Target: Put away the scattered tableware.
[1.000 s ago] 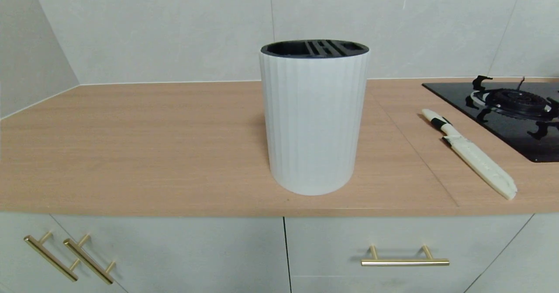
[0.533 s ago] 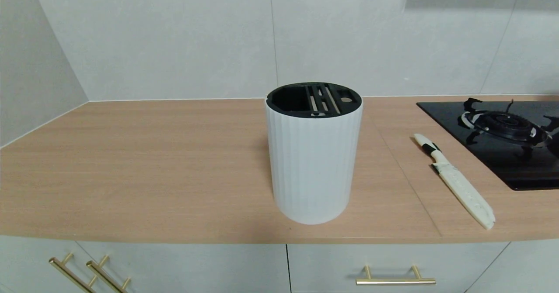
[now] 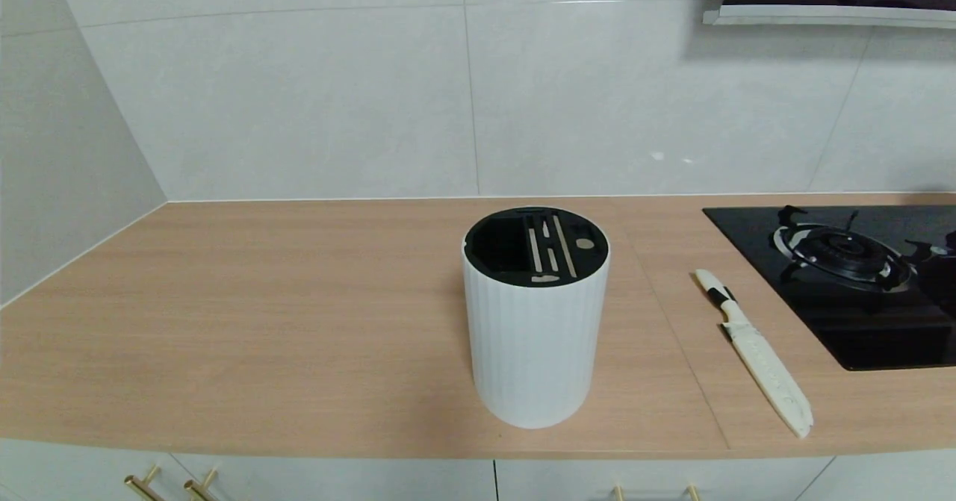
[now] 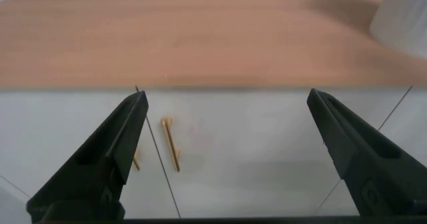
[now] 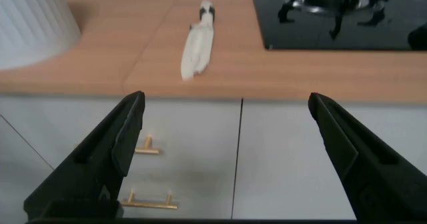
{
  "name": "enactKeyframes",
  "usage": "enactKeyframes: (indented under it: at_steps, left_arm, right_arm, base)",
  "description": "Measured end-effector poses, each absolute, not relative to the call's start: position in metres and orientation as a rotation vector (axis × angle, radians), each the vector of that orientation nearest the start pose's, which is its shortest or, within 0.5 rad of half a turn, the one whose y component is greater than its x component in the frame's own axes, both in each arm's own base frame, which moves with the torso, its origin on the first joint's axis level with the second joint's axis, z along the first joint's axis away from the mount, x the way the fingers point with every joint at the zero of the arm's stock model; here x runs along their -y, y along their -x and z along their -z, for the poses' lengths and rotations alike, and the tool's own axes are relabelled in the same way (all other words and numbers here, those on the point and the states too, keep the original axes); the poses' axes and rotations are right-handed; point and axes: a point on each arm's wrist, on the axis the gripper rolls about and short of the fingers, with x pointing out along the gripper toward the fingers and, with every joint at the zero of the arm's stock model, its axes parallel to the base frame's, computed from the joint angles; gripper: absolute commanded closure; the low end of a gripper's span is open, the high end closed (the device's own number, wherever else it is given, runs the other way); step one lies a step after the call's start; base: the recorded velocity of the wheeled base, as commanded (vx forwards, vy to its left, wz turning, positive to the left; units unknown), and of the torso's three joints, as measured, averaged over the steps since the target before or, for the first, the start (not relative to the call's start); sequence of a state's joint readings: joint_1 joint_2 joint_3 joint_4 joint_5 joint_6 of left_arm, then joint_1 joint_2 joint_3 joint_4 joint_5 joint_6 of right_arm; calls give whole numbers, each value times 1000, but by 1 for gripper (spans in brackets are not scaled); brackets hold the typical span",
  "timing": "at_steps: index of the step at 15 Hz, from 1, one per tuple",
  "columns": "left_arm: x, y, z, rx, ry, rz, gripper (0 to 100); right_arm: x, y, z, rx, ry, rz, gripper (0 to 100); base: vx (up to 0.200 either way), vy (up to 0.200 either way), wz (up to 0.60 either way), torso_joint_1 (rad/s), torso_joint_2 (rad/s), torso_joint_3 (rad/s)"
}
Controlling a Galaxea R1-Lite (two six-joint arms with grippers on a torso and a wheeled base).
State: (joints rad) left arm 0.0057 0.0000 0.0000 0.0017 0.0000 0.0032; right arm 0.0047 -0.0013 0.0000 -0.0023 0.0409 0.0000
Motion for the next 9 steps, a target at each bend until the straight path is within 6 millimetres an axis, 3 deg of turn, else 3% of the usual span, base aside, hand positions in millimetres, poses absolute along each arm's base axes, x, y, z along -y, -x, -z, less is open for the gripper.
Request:
enactKeyframes:
  at_steps: [9]
  left_arm:
    - [0, 23, -75, -2, -3, -6, 0]
  right_arm:
    - [-1, 23, -76, 4, 0, -45, 0]
  base:
    - [0, 0, 0, 264, -569, -312]
